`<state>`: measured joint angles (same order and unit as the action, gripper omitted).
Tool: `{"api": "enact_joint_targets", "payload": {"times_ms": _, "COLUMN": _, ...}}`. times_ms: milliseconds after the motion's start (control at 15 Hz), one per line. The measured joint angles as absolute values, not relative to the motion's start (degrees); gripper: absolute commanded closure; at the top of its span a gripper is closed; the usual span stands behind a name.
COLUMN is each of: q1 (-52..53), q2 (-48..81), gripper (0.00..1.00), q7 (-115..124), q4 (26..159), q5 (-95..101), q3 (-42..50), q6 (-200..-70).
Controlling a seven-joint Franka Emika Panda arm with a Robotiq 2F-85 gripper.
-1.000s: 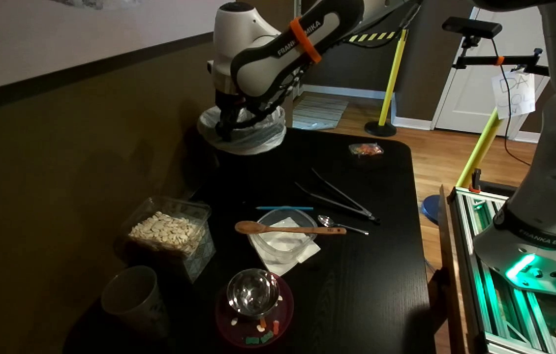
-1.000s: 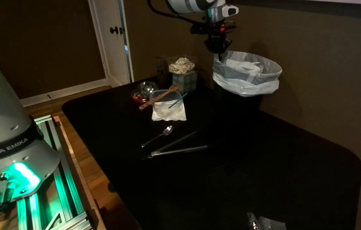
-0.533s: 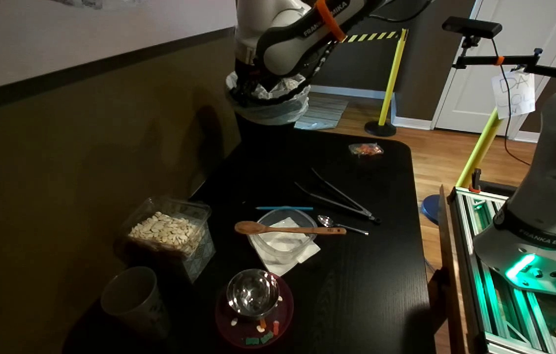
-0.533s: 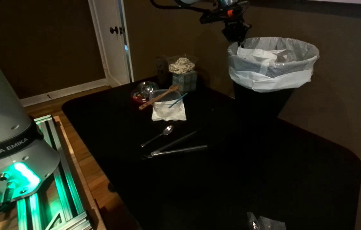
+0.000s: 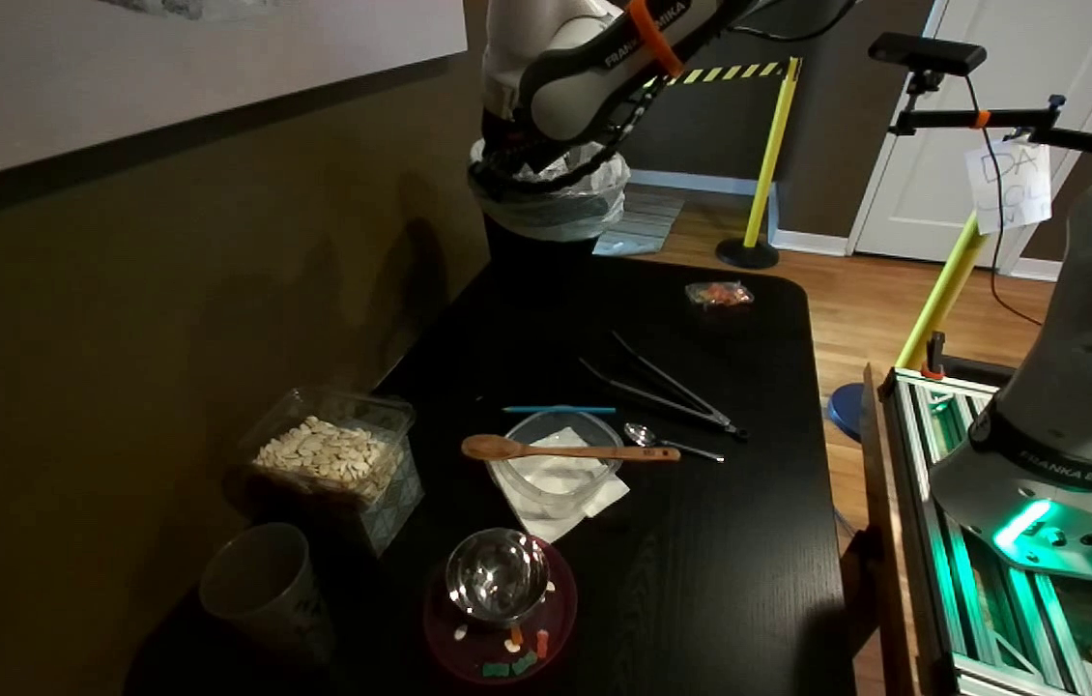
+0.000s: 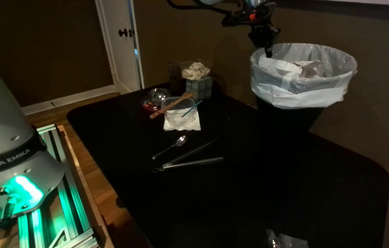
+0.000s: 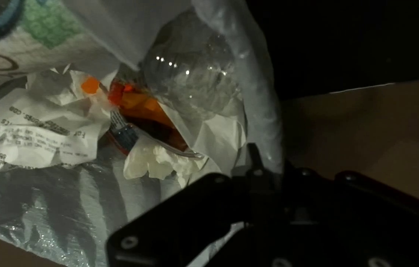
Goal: Move the black bucket to the right
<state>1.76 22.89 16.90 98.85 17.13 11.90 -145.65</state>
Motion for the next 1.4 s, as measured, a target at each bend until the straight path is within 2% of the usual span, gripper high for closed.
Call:
{"api": "enact_joint_targets", "payload": {"times_ms": 333, "q1": -4.92, "q2": 28.57, "gripper": 0.98, "q7": 14.43, "q4": 93.05, "q5": 15.04, "q3": 13.48, "q6": -144.29}}
{"api": "enact_joint_targets", "payload": {"times_ms": 867, "q1": -11.45, "q2": 39.22, "gripper": 0.98, "q7": 7.49, "q4": 75.80, "q5": 9.25, "q3": 13.08, "q6": -127.54}}
{"api": "enact_joint_targets", "payload": {"times_ms": 933, "q1": -11.89, "q2": 40.60, "gripper": 0.93, "q7": 8.27, "q4": 73.57, "q5": 9.01, "q3": 13.23, "q6": -126.15}}
{"api": "enact_joint_targets", "payload": {"times_ms": 1000, "q1": -12.27, "q2": 41.82, "gripper": 0.93, "q7": 9.27, "q4": 71.47, "q5": 8.53, "q3": 13.32, "q6": -124.59}}
{"api": "enact_joint_targets", "payload": {"times_ms": 1067, "q1": -12.52, "q2": 42.76, "gripper": 0.98, "q7": 10.00, "q4": 69.72, "q5": 8.16, "q3": 13.33, "q6": -123.23}}
{"api": "enact_joint_targets", "payload": {"times_ms": 1400, "q1": -12.18, "q2": 44.16, "gripper": 0.98, "q7": 10.83, "q4": 68.38, "q5": 9.66, "q3": 13.95, "q6": -124.28}}
